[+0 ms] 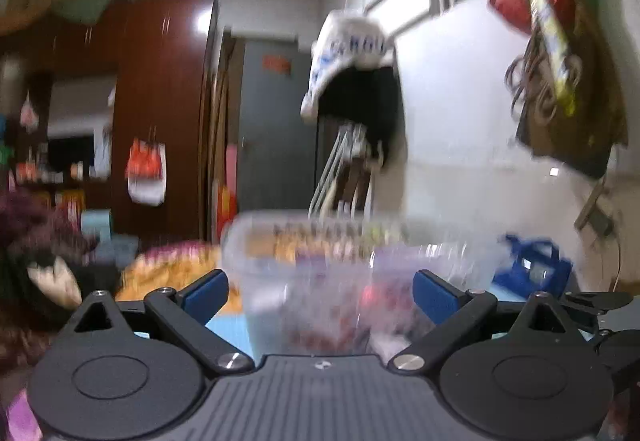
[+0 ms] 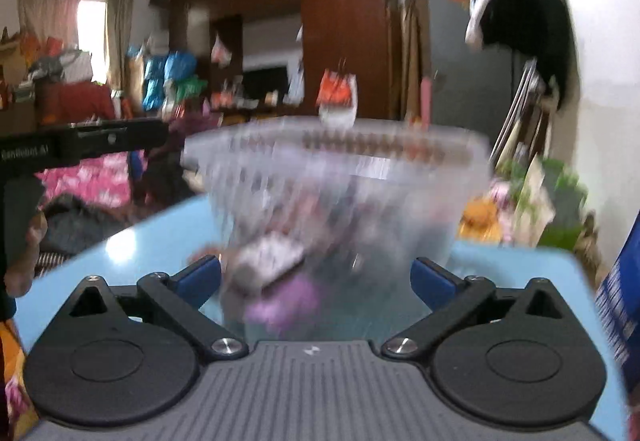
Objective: Organize objects
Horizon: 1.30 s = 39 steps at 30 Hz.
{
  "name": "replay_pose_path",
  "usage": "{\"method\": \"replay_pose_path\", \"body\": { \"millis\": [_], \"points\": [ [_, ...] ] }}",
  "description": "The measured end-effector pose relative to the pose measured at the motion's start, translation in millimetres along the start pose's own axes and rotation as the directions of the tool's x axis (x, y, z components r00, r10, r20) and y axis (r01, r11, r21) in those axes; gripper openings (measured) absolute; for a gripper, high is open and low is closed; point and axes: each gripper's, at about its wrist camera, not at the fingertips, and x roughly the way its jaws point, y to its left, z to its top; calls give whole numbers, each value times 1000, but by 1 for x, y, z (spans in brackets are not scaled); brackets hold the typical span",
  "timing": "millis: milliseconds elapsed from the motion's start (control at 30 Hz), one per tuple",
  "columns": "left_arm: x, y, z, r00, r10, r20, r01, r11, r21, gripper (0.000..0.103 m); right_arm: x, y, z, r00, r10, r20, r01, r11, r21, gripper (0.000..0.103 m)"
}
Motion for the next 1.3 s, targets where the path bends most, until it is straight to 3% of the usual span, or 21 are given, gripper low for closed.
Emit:
{"method": "replay_pose_path", "body": {
  "millis": [133,200,300,367,433,633,1300],
  "points": [
    [29,11,-16,984,84,-155,-82,996,15,90,24,0,2,998,22,-62,-21,1000,23,94],
    [39,19,-23,974,84,-211,-87,996,-2,85,30,-1,4,995,50,-84,-47,998,43,92],
    [53,21,-30,957,85,-278,-88,996,2,85,36,2,5,991,43,-130,-39,999,36,80],
    [58,19,-33,950,72,-305,-73,997,8,85,37,1,5,988,26,-150,-22,999,26,71],
    [59,15,-32,946,65,-317,-63,998,16,85,35,-2,4,987,21,-160,-18,1000,23,54],
    [66,3,-32,939,71,-336,-68,997,21,85,17,-10,-8,991,-24,-131,26,1000,14,35],
    [74,-13,-35,929,40,-368,-38,999,13,86,27,-6,-8,986,-61,-156,59,998,-19,38]
  ]
}}
